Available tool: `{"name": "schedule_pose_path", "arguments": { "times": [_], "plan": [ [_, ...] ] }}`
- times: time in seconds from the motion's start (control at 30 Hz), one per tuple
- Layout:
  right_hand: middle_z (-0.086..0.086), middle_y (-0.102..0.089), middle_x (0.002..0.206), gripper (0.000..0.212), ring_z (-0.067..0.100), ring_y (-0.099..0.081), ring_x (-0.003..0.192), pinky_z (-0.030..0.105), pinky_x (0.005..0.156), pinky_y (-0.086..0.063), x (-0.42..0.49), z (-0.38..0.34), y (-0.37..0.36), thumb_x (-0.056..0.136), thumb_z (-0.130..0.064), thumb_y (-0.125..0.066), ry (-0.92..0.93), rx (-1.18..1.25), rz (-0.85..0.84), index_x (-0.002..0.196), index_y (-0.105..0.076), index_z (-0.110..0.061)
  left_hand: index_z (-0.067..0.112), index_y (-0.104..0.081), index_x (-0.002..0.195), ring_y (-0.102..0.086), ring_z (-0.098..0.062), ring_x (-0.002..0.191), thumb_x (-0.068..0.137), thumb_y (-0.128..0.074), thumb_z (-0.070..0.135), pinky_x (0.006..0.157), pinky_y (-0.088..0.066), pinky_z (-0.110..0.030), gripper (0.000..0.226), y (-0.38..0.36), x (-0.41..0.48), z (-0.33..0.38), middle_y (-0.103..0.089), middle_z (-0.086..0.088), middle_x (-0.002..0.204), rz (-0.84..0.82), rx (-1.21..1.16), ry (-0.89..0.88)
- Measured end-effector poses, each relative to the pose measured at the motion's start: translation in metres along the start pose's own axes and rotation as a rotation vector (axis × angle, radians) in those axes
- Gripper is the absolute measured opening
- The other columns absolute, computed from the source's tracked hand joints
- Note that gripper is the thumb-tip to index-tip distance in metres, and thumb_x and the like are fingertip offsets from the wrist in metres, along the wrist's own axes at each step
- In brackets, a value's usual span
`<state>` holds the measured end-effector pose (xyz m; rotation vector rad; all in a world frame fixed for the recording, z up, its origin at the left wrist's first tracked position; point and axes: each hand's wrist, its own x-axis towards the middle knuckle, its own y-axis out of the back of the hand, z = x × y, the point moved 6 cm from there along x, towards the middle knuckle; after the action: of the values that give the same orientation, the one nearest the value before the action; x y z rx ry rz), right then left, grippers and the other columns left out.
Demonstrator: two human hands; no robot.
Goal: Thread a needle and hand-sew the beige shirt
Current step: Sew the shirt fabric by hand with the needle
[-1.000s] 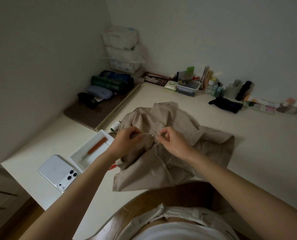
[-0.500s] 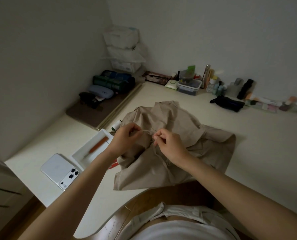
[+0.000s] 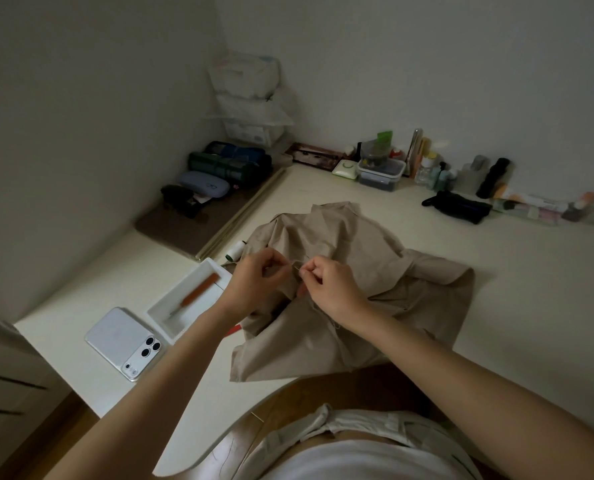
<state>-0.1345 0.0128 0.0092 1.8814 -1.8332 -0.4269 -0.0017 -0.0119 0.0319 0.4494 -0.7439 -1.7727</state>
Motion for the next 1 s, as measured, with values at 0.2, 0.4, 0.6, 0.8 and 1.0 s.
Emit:
{"name": "schedule_pose_path", "arguments": {
  "times": [0.2, 0.4, 0.6, 0.8, 1.0],
  "plan": [
    [-0.006, -0.055, 0.065, 0.011, 0.001, -0.049, 0.055, 0.011, 0.054, -0.039, 0.004, -0.003, -0.006, 0.097, -0.014, -0.05, -0.06, 0.084, 0.012, 0.093, -0.057, -0.007, 0.01, -0.064, 0.091, -0.059, -0.013, 0.077, 0.091, -0.062, 0.02, 0.069, -0.046, -0.021, 0.01, -0.001, -0.003, 0.004, -0.065, -0.001, 0.084, 0.011, 0.016, -0.027],
    [0.009, -0.062, 0.07, 0.014, 0.004, -0.047, 0.038, 0.018, 0.039, -0.039, 0.0, -0.008, -0.009, 0.101, -0.022, -0.042, -0.115, 0.31, -0.061, 0.088, -0.048, -0.022, 0.015, -0.065, 0.089, -0.059, -0.012, 0.071, 0.09, -0.062, 0.018, 0.065, -0.048, -0.029, 0.004, 0.006, -0.007, 0.011, -0.066, 0.001, 0.075, 0.084, -0.006, -0.074],
    [0.0, -0.06, 0.068, 0.017, 0.002, -0.05, 0.043, 0.017, 0.045, -0.042, -0.007, -0.007, -0.012, 0.101, -0.017, -0.041, -0.141, 0.299, -0.174, 0.087, -0.046, -0.026, 0.018, -0.066, 0.087, -0.061, -0.007, 0.075, 0.088, -0.063, 0.016, 0.069, -0.051, -0.026, 0.003, 0.014, -0.004, 0.011, -0.066, 0.006, 0.08, 0.143, -0.064, -0.057],
    [0.001, -0.066, 0.077, 0.017, 0.006, -0.06, 0.056, 0.021, 0.054, -0.05, -0.009, -0.006, -0.009, 0.1, -0.012, -0.041, -0.156, 0.343, -0.146, 0.091, -0.052, -0.021, 0.015, -0.065, 0.085, -0.059, -0.005, 0.073, 0.086, -0.065, 0.013, 0.064, -0.046, -0.016, 0.002, 0.01, -0.001, 0.009, -0.065, 0.004, 0.078, 0.185, -0.076, -0.022],
    [0.014, -0.069, 0.092, 0.004, 0.017, -0.069, 0.075, 0.023, 0.069, -0.056, 0.001, -0.003, 0.001, 0.099, -0.012, -0.045, -0.193, 0.385, 0.048, 0.103, -0.046, -0.011, 0.019, -0.062, 0.083, -0.056, 0.004, 0.068, 0.089, -0.063, 0.007, 0.062, -0.04, -0.009, 0.013, 0.0, -0.005, 0.022, -0.059, 0.014, 0.071, 0.144, -0.132, -0.128]
  ]
}}
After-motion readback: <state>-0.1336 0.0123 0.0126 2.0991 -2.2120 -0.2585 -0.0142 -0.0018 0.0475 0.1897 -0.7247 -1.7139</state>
